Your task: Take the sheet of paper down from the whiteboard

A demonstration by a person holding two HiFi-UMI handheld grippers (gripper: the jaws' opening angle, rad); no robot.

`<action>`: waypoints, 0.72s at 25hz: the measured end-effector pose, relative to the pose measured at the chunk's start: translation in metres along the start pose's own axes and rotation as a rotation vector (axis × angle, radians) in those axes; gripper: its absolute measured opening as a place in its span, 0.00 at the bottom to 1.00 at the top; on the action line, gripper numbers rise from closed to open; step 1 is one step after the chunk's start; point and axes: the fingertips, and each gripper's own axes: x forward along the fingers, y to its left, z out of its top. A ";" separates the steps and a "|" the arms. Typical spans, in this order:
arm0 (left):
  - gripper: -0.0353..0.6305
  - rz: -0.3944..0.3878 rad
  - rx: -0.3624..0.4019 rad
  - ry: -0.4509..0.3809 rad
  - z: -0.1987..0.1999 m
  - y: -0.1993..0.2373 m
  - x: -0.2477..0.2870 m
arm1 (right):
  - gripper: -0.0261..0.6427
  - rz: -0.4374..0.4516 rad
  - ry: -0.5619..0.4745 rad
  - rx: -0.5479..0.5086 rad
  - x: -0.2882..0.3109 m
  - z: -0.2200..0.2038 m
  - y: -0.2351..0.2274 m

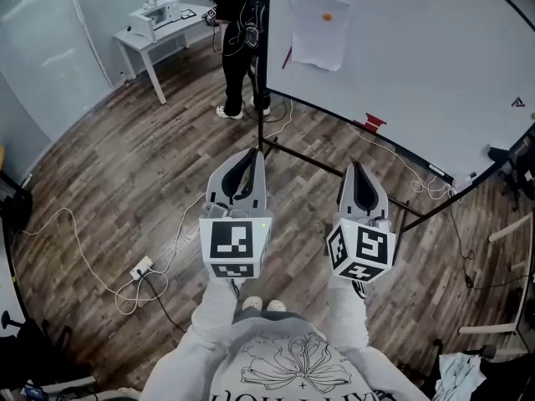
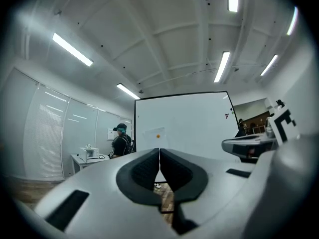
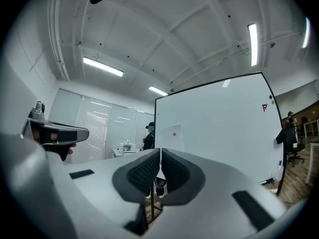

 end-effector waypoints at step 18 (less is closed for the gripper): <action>0.06 0.002 -0.026 0.036 -0.028 0.017 0.066 | 0.06 0.021 0.034 -0.005 0.069 -0.024 -0.007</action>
